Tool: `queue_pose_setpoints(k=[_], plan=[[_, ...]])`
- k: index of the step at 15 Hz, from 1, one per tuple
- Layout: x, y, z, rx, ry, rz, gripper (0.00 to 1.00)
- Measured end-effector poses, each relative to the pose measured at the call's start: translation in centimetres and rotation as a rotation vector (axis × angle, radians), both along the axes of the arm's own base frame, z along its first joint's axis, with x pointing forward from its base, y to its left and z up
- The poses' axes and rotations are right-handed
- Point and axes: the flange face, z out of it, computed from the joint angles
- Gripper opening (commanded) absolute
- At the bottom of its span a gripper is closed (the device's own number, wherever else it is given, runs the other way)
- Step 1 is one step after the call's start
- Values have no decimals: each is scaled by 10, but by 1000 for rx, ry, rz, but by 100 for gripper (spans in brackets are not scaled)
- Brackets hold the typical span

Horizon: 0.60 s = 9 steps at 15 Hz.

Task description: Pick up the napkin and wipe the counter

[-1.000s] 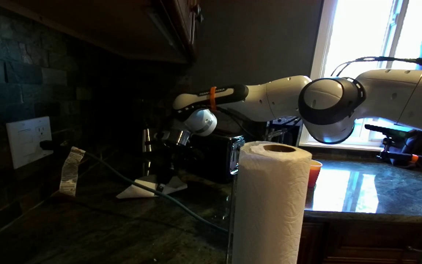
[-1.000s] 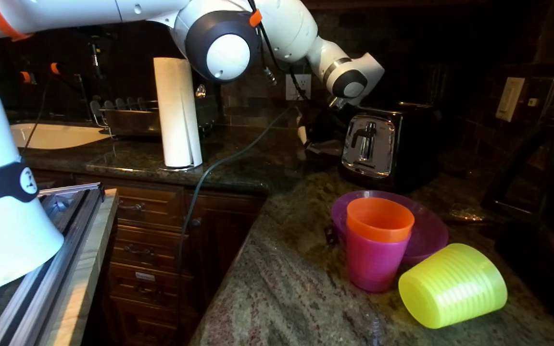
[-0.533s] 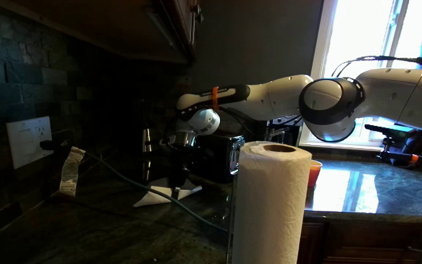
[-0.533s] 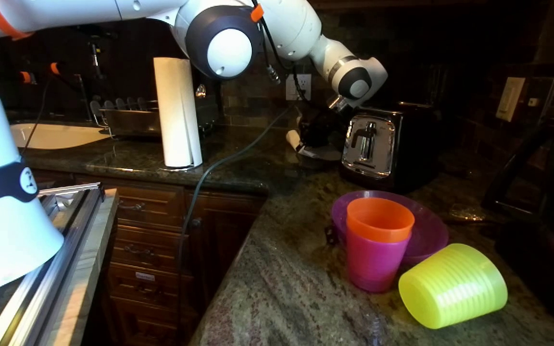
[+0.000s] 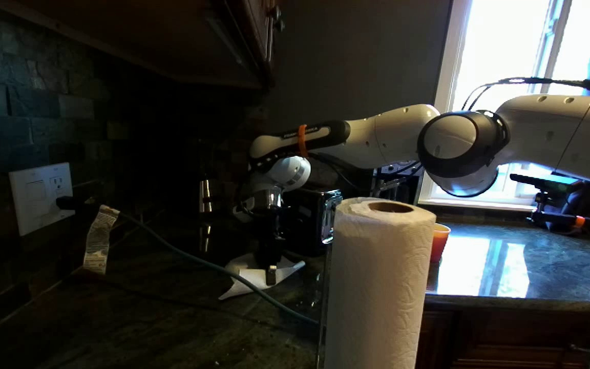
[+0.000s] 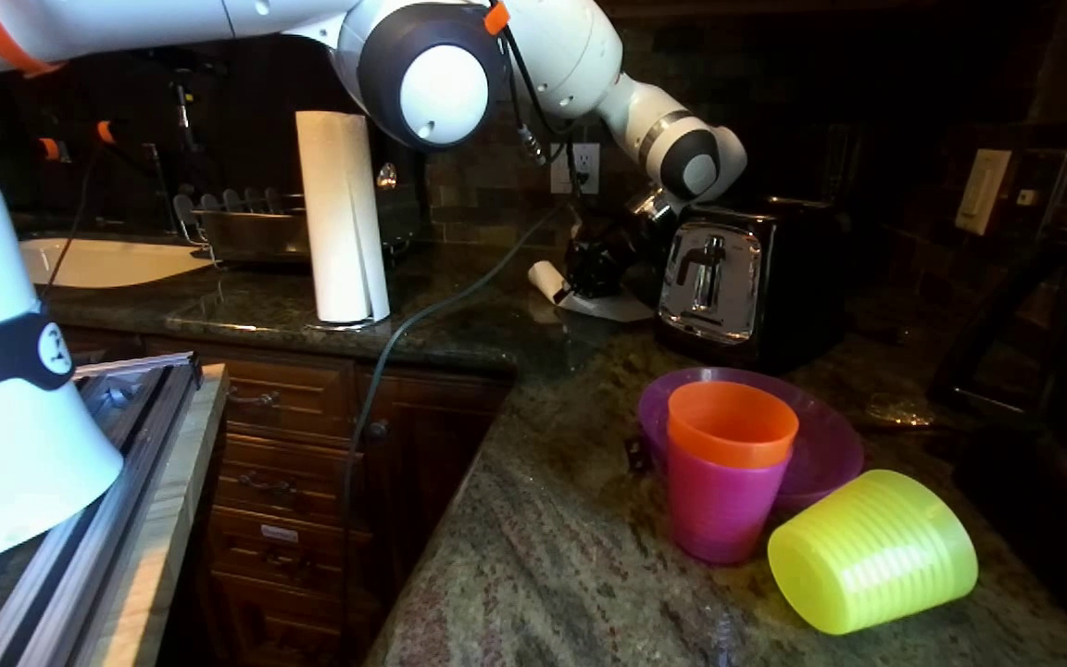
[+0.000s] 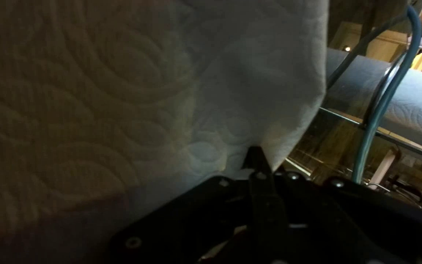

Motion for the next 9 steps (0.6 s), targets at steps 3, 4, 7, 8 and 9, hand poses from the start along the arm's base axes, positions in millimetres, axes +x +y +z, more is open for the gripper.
queue_pose_setpoints(k=[3,4,7,8,9], plan=[[-7,-1,-3,-27,37,27,0],[-9,-1,-4,-35,46,33,1],[-9,-1,-4,-40,48,31,1],[-9,-1,-4,-41,48,31,1],[-9,-1,-4,-41,48,31,1]])
